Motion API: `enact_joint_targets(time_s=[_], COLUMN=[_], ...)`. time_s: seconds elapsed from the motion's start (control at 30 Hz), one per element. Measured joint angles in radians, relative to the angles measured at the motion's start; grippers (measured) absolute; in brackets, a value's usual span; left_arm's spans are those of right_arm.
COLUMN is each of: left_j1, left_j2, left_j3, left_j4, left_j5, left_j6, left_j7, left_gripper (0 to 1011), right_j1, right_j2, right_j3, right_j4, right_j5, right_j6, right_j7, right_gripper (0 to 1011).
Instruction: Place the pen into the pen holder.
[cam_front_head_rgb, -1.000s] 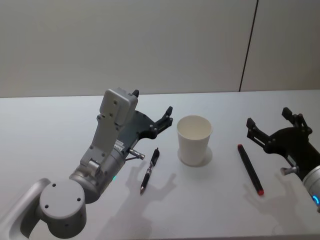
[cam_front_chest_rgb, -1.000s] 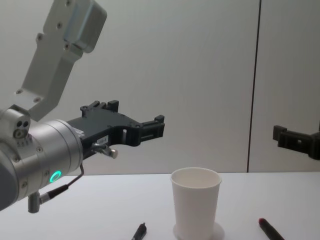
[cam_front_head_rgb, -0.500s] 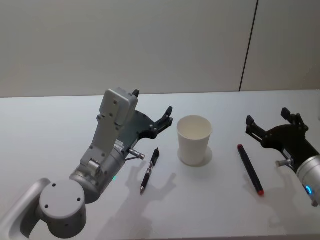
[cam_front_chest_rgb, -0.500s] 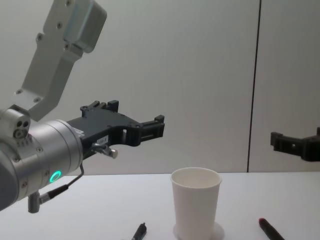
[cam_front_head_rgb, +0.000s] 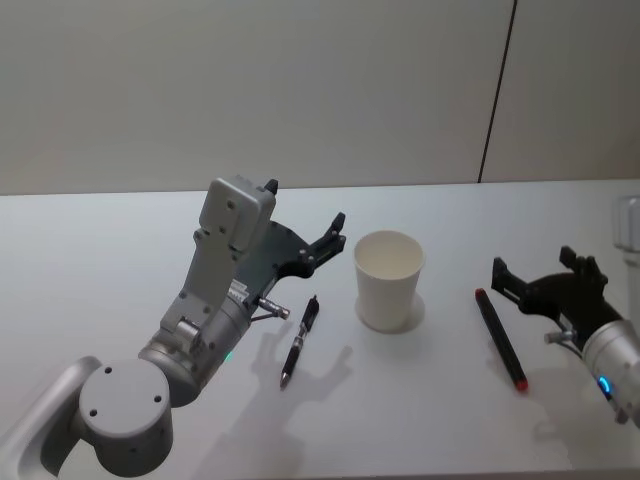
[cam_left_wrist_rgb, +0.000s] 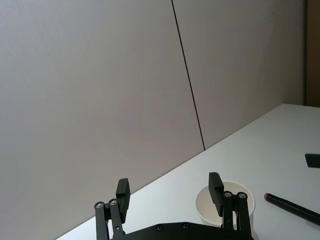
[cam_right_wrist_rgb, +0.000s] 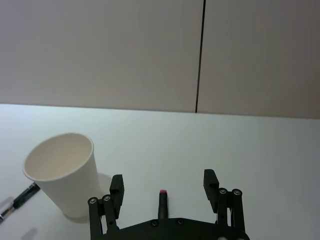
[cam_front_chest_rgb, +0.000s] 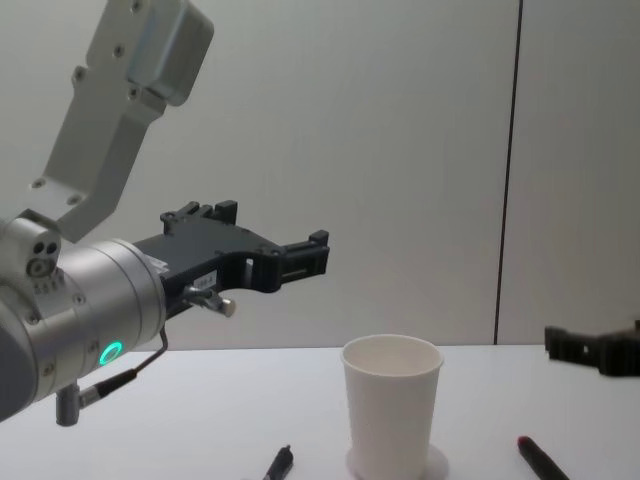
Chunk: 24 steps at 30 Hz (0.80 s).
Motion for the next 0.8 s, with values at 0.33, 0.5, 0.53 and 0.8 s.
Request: enact_joint_targets(time_s=[0.33,0.5,0.53,0.8], left_j1=[0.0,0.0,0.0,0.0], left_j2=[0.0,0.0,0.0,0.0], left_j3=[0.0,0.0,0.0,0.0], left_j4=[0.0,0.0,0.0,0.0], left_j5=[0.0,0.0,0.0,0.0], left_j6=[0.0,0.0,0.0,0.0], left_j7=[0.0,0.0,0.0,0.0], left_gripper=[1003,1003,1003,1003], right_j1=[0.01,0.019,0.023,0.053], right_j2=[-0.02,-0.03,-0.034,-0.059], right_j3=[-0.003,-0.005,-0.005,-0.01], right_j4=[0.069,0.102,0.113,0.177], right_j5=[-0.003,-0.005,-0.005,-0.005], right_j6=[0.033,0.033,0.03,0.015], right_j7=[-0.035,-0.048,-0.052,-0.062], right_gripper=[1001,1001,1001,1001])
